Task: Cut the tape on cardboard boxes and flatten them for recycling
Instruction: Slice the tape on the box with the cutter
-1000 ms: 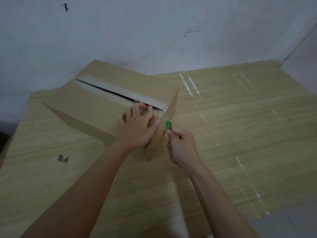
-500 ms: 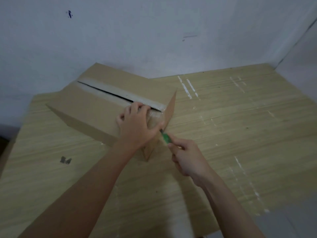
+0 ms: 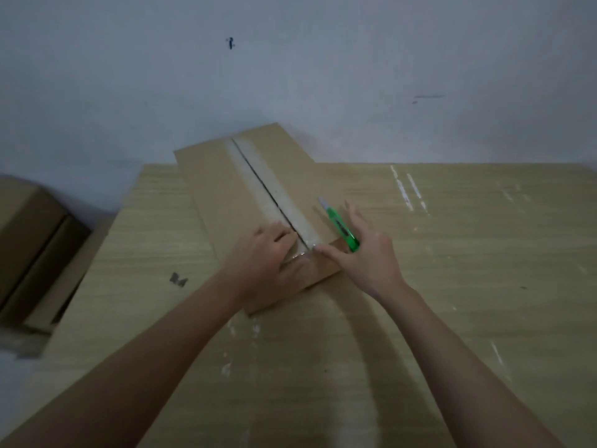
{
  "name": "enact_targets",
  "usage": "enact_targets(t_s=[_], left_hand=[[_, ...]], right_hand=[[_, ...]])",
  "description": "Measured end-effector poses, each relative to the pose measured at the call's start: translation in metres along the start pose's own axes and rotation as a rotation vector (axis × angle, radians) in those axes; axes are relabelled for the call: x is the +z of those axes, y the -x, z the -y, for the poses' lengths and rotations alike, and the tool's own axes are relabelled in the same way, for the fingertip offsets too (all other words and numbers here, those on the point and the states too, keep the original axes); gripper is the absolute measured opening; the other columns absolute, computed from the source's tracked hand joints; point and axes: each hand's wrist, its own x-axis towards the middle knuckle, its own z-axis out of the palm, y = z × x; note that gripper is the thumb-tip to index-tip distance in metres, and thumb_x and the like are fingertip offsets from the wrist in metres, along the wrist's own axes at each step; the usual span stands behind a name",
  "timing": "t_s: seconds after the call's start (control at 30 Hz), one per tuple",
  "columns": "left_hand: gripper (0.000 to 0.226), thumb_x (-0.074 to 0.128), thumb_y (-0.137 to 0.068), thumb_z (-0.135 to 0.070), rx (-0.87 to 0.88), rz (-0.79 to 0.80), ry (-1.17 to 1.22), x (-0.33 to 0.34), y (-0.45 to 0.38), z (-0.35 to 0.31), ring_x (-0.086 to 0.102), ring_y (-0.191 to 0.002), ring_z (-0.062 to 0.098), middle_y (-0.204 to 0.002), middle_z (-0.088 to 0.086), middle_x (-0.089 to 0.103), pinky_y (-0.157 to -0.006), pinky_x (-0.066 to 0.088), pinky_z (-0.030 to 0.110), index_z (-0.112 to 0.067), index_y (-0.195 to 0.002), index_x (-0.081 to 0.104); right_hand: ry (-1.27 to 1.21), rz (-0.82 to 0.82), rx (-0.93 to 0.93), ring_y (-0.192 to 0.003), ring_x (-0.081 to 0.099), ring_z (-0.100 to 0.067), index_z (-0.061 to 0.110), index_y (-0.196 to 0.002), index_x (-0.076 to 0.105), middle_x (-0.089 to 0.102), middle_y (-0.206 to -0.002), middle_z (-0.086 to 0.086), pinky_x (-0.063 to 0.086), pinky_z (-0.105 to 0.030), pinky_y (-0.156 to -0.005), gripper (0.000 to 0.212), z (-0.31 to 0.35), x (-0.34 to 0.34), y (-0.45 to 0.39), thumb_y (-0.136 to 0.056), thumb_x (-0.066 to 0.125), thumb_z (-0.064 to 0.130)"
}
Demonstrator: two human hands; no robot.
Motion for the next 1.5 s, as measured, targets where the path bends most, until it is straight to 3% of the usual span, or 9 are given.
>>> enact_targets(t_s=[0.1,0.23,0.43,0.6,0.7,0.9,1.1,1.23,1.5], left_hand=[[0.045,0.042,-0.092,-0.032,0.136,-0.15,-0.126,0.009,0.003,0.008,0.054,-0.082,0.022,-0.077,0.014,0.069,-0.065,0.037,0.03,0.0,-0.076,0.07],[0.054,0.03,-0.101,-0.019,0.308,-0.095,-0.356,0.026,0.001,0.02,0.069,-0.068,0.031,-0.076,0.023,0.07,-0.052,0.054,0.031,0.008,-0.079,0.071],[0.062,0.019,-0.104,-0.01,0.552,-0.161,-0.35,0.008,-0.012,0.036,0.067,-0.057,0.03,-0.068,0.025,0.067,-0.045,0.052,0.03,0.009,-0.073,0.069],[0.012,0.049,-0.085,-0.011,0.425,-0.167,-0.255,-0.022,-0.027,0.041,0.054,-0.039,0.023,-0.062,0.012,0.062,-0.032,0.03,0.023,-0.003,-0.079,0.056],[0.035,0.044,-0.095,-0.015,0.35,-0.188,-0.177,-0.015,-0.019,0.046,0.066,-0.055,0.024,-0.071,0.017,0.068,-0.034,0.045,0.03,-0.001,-0.074,0.067],[0.051,0.031,-0.104,-0.018,0.282,-0.264,-0.073,-0.006,0.017,0.054,0.071,-0.076,0.032,-0.086,0.024,0.07,-0.051,0.056,0.039,0.008,-0.084,0.071],[0.027,0.033,-0.103,-0.02,0.239,-0.248,-0.035,0.001,0.025,0.055,0.071,-0.082,0.031,-0.094,0.02,0.071,-0.053,0.057,0.039,-0.002,-0.101,0.054],[0.048,0.031,-0.103,-0.023,0.186,-0.234,0.004,0.003,0.022,0.049,0.071,-0.08,0.029,-0.093,0.018,0.071,-0.054,0.057,0.038,0.001,-0.089,0.07],[0.035,0.043,-0.099,-0.018,-0.071,-0.439,0.064,-0.01,0.013,0.041,0.072,-0.077,0.021,-0.094,0.011,0.073,-0.055,0.058,0.034,0.002,-0.094,0.071]], right_hand=[[0.014,0.035,-0.002,-0.132,0.043,-0.019,0.008,-0.14,0.042,0.047,-0.142,-0.005,0.031,-0.026,-0.108,0.086,0.001,0.006,-0.007,-0.071,0.076,0.046],[0.087,0.025,-0.006,-0.126,0.049,-0.023,0.009,-0.138,0.046,0.051,-0.138,-0.005,0.04,-0.037,-0.103,0.084,0.001,0.013,-0.009,-0.072,0.071,0.054],[0.112,-0.035,-0.069,-0.114,0.058,-0.032,0.008,-0.131,0.055,0.061,-0.126,-0.013,0.046,-0.042,-0.094,0.078,0.0,0.019,-0.012,-0.074,0.064,0.06],[0.046,-0.056,-0.042,-0.087,0.063,-0.033,0.015,-0.109,0.067,0.07,-0.089,-0.012,0.051,-0.04,-0.074,0.062,-0.001,0.023,-0.012,-0.072,0.06,0.064],[0.032,-0.047,-0.064,-0.055,0.049,-0.014,0.025,-0.075,0.06,0.052,-0.057,0.004,0.039,-0.028,-0.056,0.033,0.005,0.022,-0.015,-0.068,0.074,0.054],[0.14,0.023,-0.251,-0.069,0.061,-0.037,0.014,-0.092,0.072,0.066,-0.071,-0.016,0.049,-0.042,-0.063,0.041,0.012,0.027,-0.03,-0.065,0.08,0.043],[0.104,-0.033,-0.332,-0.052,0.054,-0.025,0.017,-0.073,0.073,0.06,-0.055,-0.009,0.046,-0.034,-0.053,0.036,0.012,0.03,-0.033,-0.071,0.063,0.053],[0.002,-0.149,-0.333,-0.046,0.032,-0.014,0.026,-0.053,0.041,0.027,-0.045,0.008,0.028,-0.033,-0.046,0.041,0.011,0.027,-0.033,-0.076,0.061,0.055],[-0.077,-0.189,-0.286,-0.05,0.039,-0.017,0.0,-0.056,0.054,0.04,-0.047,-0.008,0.027,-0.025,-0.048,0.048,0.01,0.025,-0.026,-0.076,0.068,0.041]])
